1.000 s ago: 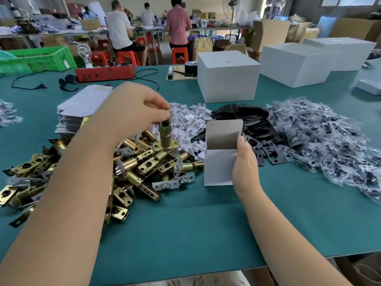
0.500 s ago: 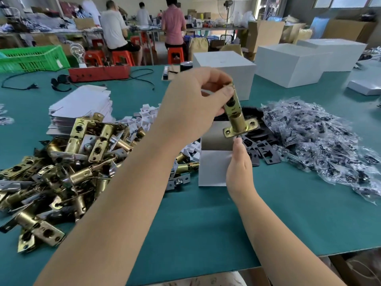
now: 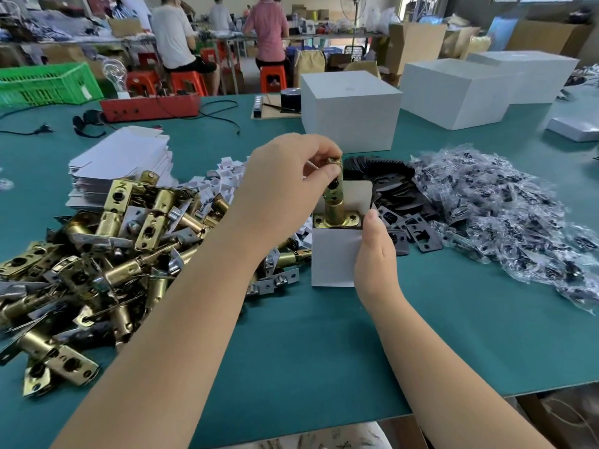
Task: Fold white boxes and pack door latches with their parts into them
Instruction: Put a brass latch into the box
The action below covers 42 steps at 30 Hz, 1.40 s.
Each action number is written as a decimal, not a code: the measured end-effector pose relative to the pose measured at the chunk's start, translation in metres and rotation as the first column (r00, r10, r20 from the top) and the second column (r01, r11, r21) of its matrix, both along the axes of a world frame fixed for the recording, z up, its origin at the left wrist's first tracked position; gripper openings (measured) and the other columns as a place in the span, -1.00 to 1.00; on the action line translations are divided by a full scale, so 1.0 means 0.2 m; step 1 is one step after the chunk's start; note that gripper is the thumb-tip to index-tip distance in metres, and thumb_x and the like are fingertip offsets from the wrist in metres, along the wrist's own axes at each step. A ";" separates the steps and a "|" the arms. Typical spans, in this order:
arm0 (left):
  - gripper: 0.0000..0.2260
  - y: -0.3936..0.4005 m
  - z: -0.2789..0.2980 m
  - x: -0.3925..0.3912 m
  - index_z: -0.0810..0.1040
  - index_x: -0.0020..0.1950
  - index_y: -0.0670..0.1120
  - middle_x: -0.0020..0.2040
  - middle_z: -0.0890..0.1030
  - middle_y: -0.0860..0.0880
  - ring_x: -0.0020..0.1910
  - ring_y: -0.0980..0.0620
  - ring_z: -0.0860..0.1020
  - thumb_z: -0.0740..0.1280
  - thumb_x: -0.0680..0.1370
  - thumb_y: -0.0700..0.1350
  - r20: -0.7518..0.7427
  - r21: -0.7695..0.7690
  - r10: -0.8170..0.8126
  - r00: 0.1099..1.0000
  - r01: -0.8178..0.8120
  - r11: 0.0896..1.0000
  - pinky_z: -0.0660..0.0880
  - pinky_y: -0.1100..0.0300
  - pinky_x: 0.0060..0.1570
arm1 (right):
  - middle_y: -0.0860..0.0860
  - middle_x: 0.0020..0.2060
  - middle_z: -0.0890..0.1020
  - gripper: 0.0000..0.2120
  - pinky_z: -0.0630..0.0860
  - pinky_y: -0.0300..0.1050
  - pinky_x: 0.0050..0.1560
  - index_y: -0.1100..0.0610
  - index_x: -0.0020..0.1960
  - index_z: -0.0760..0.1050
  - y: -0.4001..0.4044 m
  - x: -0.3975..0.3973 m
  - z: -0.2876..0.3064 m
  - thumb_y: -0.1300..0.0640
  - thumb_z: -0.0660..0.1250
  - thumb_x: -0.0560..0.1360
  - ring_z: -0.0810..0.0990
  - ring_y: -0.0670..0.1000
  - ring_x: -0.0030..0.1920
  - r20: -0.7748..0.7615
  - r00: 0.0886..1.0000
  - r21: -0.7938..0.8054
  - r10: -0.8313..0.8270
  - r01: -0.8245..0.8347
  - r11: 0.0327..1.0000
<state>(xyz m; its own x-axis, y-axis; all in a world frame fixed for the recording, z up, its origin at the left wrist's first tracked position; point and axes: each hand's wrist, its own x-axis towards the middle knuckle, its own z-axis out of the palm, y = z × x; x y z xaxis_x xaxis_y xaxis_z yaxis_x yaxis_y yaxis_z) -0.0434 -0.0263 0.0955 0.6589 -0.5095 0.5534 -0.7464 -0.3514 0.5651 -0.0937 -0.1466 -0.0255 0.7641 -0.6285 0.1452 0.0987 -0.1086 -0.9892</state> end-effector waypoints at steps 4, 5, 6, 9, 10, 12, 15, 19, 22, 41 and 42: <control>-0.85 -0.04 -0.05 -0.01 0.66 0.09 -0.05 0.07 0.59 -0.02 0.08 0.02 0.50 0.36 0.57 -0.11 0.151 0.211 -0.056 0.987 0.023 0.977 0.38 0.24 0.11 | -0.20 -0.25 0.46 -0.63 0.35 -0.46 -0.23 -0.13 -0.16 0.45 0.00 0.00 0.00 -0.28 -0.04 0.47 0.42 -0.34 -0.29 0.037 0.999 0.012 0.011 -0.012 1.000; -0.86 -0.05 -0.08 -0.01 0.65 0.09 -0.04 0.18 0.52 -0.04 0.20 -0.02 0.42 0.35 0.57 -0.08 0.199 0.270 -0.035 0.979 -0.021 0.963 0.31 0.18 0.19 | -0.21 -0.23 0.47 -0.62 0.34 -0.52 -0.24 -0.10 -0.13 0.46 0.00 0.00 0.00 -0.27 -0.04 0.48 0.42 -0.38 -0.28 0.047 0.999 0.015 0.010 -0.011 1.000; -0.86 -0.05 -0.11 -0.01 0.64 0.09 -0.02 0.28 0.43 -0.04 0.30 -0.04 0.32 0.34 0.58 -0.05 0.234 0.318 -0.006 0.972 -0.070 0.946 0.24 0.13 0.26 | -0.20 -0.22 0.48 -0.61 0.34 -0.54 -0.23 -0.08 -0.11 0.47 0.00 0.00 0.00 -0.26 -0.03 0.48 0.43 -0.39 -0.27 0.052 0.999 0.011 0.006 -0.007 1.000; -0.82 -0.05 -0.17 -0.02 0.61 0.13 0.00 0.41 0.30 -0.02 0.40 -0.03 0.18 0.27 0.62 0.01 0.222 0.437 -0.012 0.975 -0.088 0.895 0.18 0.05 0.33 | -0.11 -0.18 0.53 -0.61 0.40 -0.33 -0.12 -0.06 -0.09 0.48 0.00 0.00 0.00 -0.26 -0.03 0.48 0.47 -0.23 -0.18 0.063 0.998 0.004 0.008 -0.008 1.000; -0.80 -0.05 -0.18 -0.01 0.61 0.15 0.00 0.42 0.30 -0.02 0.40 -0.03 0.17 0.24 0.63 0.01 0.224 0.473 -0.027 0.974 -0.084 0.877 0.19 0.04 0.34 | -0.09 -0.16 0.53 -0.60 0.41 -0.25 -0.09 -0.06 -0.08 0.48 0.00 0.00 0.00 -0.25 -0.03 0.49 0.47 -0.18 -0.16 0.069 0.998 0.007 0.014 -0.015 1.000; -0.78 -0.05 -0.18 0.00 0.61 0.16 0.01 0.42 0.31 -0.01 0.40 -0.03 0.18 0.22 0.64 0.02 0.210 0.516 -0.042 0.977 -0.074 0.853 0.21 0.03 0.33 | 0.03 -0.16 0.52 -0.53 0.39 -0.13 -0.09 0.05 -0.05 0.48 0.01 0.00 0.00 -0.26 -0.03 0.49 0.45 -0.11 -0.14 0.082 0.996 0.013 0.019 -0.020 1.000; -0.77 -0.05 -0.15 0.01 0.62 0.16 0.02 0.45 0.29 -0.02 0.40 -0.07 0.20 0.21 0.64 0.02 0.130 0.566 -0.043 0.991 -0.038 0.823 0.23 -0.01 0.34 | 0.29 -0.11 0.47 -0.37 0.34 -0.07 -0.10 0.30 0.08 0.40 0.02 0.00 0.00 -0.27 -0.02 0.48 0.42 0.11 -0.16 0.080 0.997 0.003 0.005 -0.005 1.000; -0.74 -0.05 -0.15 0.01 0.59 0.24 0.05 0.51 0.23 0.00 0.44 -0.06 0.17 0.20 0.64 0.04 0.115 0.574 -0.047 0.992 -0.028 0.818 0.22 0.01 0.35 | 0.28 0.06 0.51 -0.49 0.43 0.03 0.00 0.12 0.00 0.45 0.02 0.00 0.01 -0.27 -0.02 0.48 0.50 0.16 -0.05 0.074 0.997 0.007 0.022 -0.022 1.000; -0.74 -0.03 -0.20 0.01 0.56 0.26 0.05 0.44 0.33 0.03 0.41 0.06 0.25 0.30 0.59 0.01 0.025 0.329 -0.047 0.999 0.036 0.944 0.19 0.24 0.25 | 0.26 0.06 0.51 -0.47 0.41 -0.06 -0.04 0.14 0.00 0.46 0.01 0.00 0.01 -0.28 -0.03 0.49 0.50 0.14 -0.04 0.075 0.997 -0.004 0.028 -0.028 1.000; -0.42 0.05 -0.52 -0.05 0.26 0.19 0.41 0.02 0.41 0.56 -0.03 0.38 0.50 0.53 0.44 -0.06 -0.217 -0.072 -0.065 0.974 0.051 0.996 0.43 0.52 -0.06 | -0.20 -0.10 0.67 -0.62 0.47 -0.36 -0.02 -0.06 0.03 0.56 -0.02 0.01 0.00 -0.20 0.06 0.48 0.59 -0.21 -0.02 0.137 0.989 0.118 0.053 -0.069 0.991; -0.41 0.05 -0.52 -0.04 0.24 0.20 0.42 0.00 0.42 0.53 -0.02 0.36 0.50 0.52 0.45 -0.04 -0.211 -0.071 -0.062 0.975 0.048 0.996 0.45 0.48 -0.05 | -0.15 -0.09 0.67 -0.62 0.50 -0.24 0.05 -0.04 0.02 0.57 -0.02 0.01 0.00 -0.19 0.08 0.47 0.60 -0.15 0.00 0.131 0.990 0.134 0.059 -0.077 0.988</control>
